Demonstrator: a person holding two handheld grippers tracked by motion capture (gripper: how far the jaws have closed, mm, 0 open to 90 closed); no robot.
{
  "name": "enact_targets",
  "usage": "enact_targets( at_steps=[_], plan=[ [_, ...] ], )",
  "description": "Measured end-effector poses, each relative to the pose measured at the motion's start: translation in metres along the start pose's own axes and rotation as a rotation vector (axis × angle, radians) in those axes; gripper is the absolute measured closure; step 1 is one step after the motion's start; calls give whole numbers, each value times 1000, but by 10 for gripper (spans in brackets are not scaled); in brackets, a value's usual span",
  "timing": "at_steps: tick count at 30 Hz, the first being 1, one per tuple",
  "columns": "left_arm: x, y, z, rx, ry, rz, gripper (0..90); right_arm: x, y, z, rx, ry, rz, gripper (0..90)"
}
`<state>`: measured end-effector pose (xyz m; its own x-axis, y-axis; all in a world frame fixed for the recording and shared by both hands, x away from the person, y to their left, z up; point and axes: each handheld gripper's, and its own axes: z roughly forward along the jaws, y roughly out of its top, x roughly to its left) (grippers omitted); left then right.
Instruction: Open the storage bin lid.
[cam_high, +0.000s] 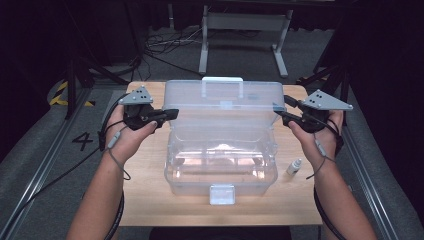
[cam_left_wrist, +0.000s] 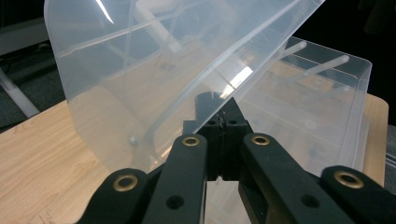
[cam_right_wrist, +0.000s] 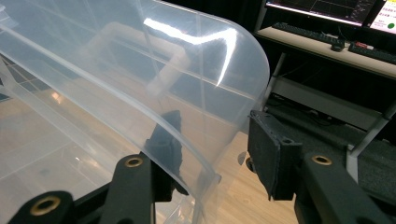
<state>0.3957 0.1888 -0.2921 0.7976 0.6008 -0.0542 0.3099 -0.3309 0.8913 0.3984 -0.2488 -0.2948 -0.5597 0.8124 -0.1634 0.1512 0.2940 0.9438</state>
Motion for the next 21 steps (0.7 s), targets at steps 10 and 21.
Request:
enact_targets(
  at_steps=[10,21],
  plan=[
    [-3,-6,-8,2,1,5,890,-1,2,1,27,-20,-22,611],
    [-13,-22,-24,6,-15,14,881,-4,5,4,44,-35,-3,655]
  ],
)
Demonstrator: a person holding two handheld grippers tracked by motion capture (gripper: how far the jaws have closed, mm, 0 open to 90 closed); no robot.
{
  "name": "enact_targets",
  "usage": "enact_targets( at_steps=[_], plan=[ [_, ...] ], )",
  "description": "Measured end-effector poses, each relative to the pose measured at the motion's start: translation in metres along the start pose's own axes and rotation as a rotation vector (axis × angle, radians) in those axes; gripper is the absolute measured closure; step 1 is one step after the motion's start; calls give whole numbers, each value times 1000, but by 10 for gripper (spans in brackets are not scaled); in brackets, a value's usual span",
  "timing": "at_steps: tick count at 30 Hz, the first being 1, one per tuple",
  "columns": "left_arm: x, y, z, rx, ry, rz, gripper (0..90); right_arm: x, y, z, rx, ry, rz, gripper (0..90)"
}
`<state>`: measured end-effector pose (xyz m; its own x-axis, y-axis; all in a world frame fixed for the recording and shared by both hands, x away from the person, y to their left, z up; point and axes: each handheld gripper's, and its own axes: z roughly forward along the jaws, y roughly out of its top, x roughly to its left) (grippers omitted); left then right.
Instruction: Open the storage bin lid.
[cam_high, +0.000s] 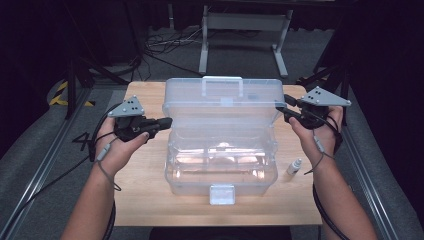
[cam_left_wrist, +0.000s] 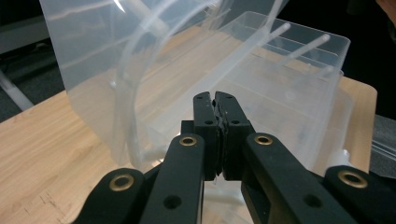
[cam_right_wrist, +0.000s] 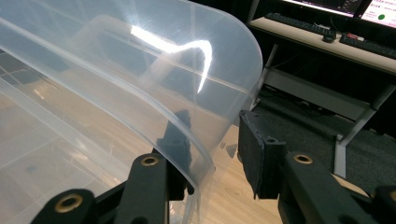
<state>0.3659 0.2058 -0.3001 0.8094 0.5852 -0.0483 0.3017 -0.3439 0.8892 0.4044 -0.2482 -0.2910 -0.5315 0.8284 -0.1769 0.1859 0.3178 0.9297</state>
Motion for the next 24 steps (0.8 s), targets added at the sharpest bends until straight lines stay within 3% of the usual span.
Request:
enact_targets(
  at_steps=[3,6,12,14,20,24],
  plan=[
    [-3,-7,-4,10,-10,2,878,0,1,1,8,-12,2,670],
    [-8,-15,-6,20,-57,1,874,0,2,2,18,-17,5,684],
    [-18,-28,-6,45,-108,14,866,-3,3,5,31,-16,19,698],
    [-24,-36,-4,61,-149,32,846,-4,4,6,37,-15,25,701],
    [-29,-46,0,87,-195,36,779,-5,5,7,43,-9,35,702],
    [-35,-58,4,131,-232,46,738,-7,5,8,48,-1,47,707]
  ],
)
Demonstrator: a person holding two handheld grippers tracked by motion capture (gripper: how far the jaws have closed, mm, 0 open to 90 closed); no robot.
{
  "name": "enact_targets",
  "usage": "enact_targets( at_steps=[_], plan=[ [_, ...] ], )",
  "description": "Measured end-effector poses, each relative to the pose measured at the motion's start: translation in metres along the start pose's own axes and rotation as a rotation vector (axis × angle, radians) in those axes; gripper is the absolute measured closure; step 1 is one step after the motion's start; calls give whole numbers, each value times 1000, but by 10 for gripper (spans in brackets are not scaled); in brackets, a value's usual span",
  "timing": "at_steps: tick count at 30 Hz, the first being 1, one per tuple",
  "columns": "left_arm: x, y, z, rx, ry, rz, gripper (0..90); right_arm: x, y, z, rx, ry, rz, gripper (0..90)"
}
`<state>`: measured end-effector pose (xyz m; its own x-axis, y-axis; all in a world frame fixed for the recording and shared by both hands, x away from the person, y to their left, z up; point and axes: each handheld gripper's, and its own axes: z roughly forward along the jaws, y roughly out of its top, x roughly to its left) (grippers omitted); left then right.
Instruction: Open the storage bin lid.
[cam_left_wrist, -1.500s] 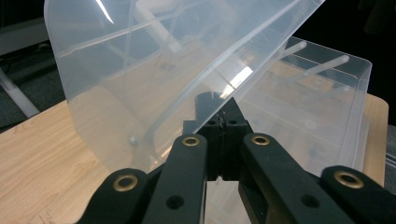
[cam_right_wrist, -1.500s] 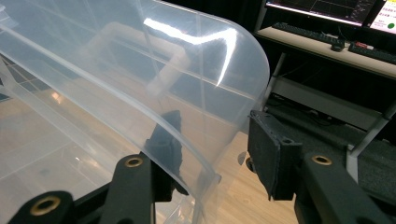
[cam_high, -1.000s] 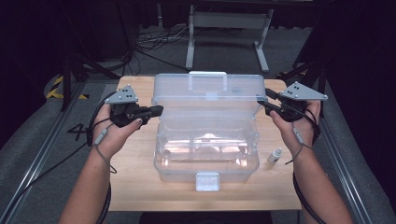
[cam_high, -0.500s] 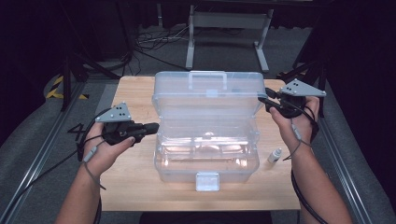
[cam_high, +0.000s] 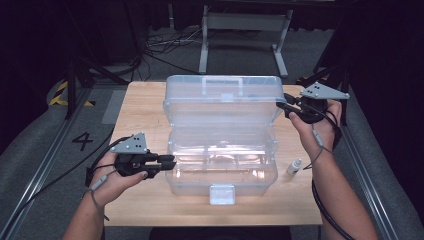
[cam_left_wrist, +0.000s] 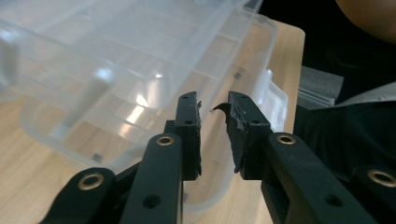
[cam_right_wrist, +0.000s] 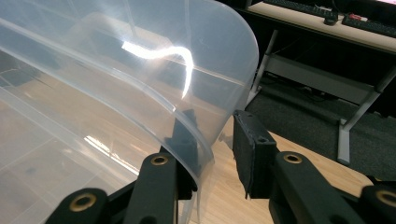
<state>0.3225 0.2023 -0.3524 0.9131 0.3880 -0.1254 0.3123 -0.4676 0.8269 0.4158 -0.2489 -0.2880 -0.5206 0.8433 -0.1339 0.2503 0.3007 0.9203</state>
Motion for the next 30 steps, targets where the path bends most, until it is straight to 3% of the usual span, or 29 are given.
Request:
enact_targets(
  at_steps=[10,23,30],
  plan=[
    [-4,-14,16,86,-42,4,679,-2,2,3,8,5,15,709],
    [-1,-25,36,159,-33,-11,661,-5,3,5,16,16,29,710],
    [-3,-27,45,195,-55,1,685,-6,4,5,18,22,33,710]
  ],
)
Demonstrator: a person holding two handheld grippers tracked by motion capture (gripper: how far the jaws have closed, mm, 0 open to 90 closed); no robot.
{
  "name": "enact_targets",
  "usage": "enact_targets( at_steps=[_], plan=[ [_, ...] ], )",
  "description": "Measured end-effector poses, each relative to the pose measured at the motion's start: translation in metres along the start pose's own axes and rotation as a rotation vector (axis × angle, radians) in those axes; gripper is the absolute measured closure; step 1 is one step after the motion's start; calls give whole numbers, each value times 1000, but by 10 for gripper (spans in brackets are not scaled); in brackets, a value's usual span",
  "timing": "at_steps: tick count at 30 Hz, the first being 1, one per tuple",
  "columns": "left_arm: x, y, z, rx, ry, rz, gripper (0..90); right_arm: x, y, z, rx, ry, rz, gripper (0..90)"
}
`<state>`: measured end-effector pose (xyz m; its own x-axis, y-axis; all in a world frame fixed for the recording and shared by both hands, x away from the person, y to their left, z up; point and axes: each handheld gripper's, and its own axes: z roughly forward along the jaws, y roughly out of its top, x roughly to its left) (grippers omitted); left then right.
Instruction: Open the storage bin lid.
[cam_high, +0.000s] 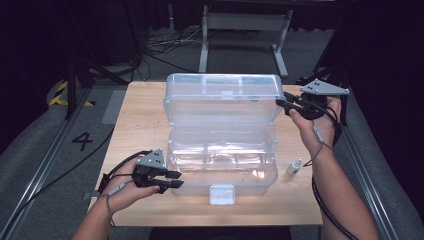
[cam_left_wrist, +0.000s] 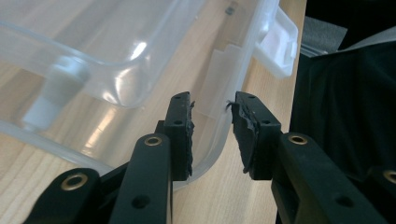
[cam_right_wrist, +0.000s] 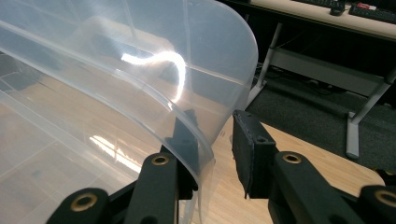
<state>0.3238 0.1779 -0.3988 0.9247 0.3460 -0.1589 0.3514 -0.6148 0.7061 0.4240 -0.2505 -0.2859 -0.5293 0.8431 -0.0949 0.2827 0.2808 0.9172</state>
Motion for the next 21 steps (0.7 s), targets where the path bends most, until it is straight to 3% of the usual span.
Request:
enact_targets(
  at_steps=[12,21],
  plan=[
    [-1,-2,7,-24,-20,36,738,-3,2,3,7,6,24,714],
    [-1,-4,7,-44,-26,33,742,-5,4,7,16,10,47,716]
  ],
)
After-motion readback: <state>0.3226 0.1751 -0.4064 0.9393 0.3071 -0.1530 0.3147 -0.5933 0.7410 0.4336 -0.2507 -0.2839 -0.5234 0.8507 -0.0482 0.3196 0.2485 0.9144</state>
